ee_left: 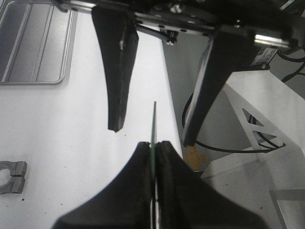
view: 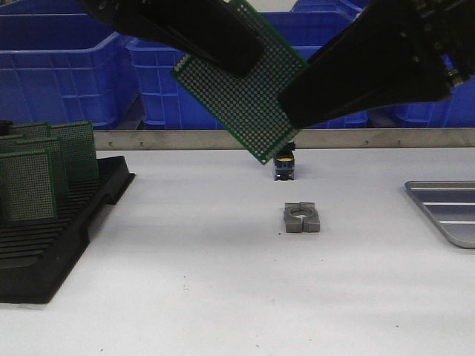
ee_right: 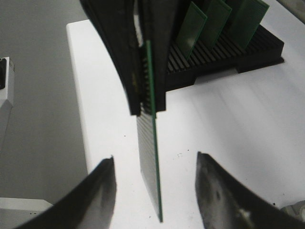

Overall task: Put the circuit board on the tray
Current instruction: 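Grasp the board's lower edge with the right gripper, release left gripper, then carry the board with the right gripper over the silver tray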

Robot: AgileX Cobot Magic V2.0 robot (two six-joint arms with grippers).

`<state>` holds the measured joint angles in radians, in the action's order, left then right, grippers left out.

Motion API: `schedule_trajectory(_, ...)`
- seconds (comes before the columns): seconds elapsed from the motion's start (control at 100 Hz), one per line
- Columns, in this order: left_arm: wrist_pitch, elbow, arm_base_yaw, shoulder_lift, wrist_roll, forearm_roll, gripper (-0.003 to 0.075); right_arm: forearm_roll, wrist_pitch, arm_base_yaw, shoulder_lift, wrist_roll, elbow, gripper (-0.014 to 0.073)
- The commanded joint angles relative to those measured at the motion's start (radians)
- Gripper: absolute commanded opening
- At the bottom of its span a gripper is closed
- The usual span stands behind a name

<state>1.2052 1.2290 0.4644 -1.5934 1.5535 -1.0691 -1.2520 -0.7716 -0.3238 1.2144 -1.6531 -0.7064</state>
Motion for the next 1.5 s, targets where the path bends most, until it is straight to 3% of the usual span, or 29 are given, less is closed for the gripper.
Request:
schedule_trajectory(0.0, 0.038, 0.032, 0.009, 0.044, -0.007, -0.079, -0.002, -0.058, -0.027, -0.003, -0.01, -0.011, -0.035, 0.0213)
schedule_trajectory(0.17, 0.038, 0.032, 0.009, 0.044, -0.007, -0.079, 0.0027, -0.059, -0.035, -0.003, -0.01, -0.01, -0.035, -0.0071)
schedule_trajectory(0.24, 0.038, 0.032, 0.009, 0.044, -0.007, -0.079, 0.012, -0.059, -0.04, -0.003, -0.01, -0.007, -0.035, -0.0063)
schedule_trajectory(0.37, 0.022, 0.032, 0.009, 0.044, -0.007, -0.079, 0.0378, -0.059, -0.076, -0.003, -0.01, 0.026, -0.035, -0.0063)
schedule_trajectory(0.48, -0.012, 0.032, 0.009, 0.044, -0.007, -0.079, 0.0501, -0.04, -0.083, -0.003, -0.01, 0.274, -0.035, -0.0063)
schedule_trajectory(0.56, -0.026, 0.032, 0.009, 0.044, -0.007, -0.079, 0.0507, 0.033, -0.082, 0.0, -0.01, 0.454, -0.035, -0.0063)
schedule_trajectory(0.81, -0.055, 0.032, 0.009, 0.044, -0.007, -0.079, 0.0504, 0.351, -0.102, 0.009, -0.01, 0.783, -0.035, -0.0063)
schedule_trajectory(0.98, -0.059, 0.032, 0.009, 0.044, -0.007, -0.079, 0.0504, 0.437, -0.043, 0.137, -0.01, 0.974, -0.035, -0.0063)
schedule_trajectory(1.29, -0.059, 0.032, 0.009, 0.044, -0.007, -0.079, 0.0503, 0.435, 0.105, 0.518, 0.059, 0.998, -0.038, -0.0063)
schedule_trajectory(1.49, -0.059, 0.032, 0.009, 0.044, -0.007, -0.079, 0.0503, 0.406, 0.129, 0.587, 0.221, 0.978, -0.116, -0.0063)
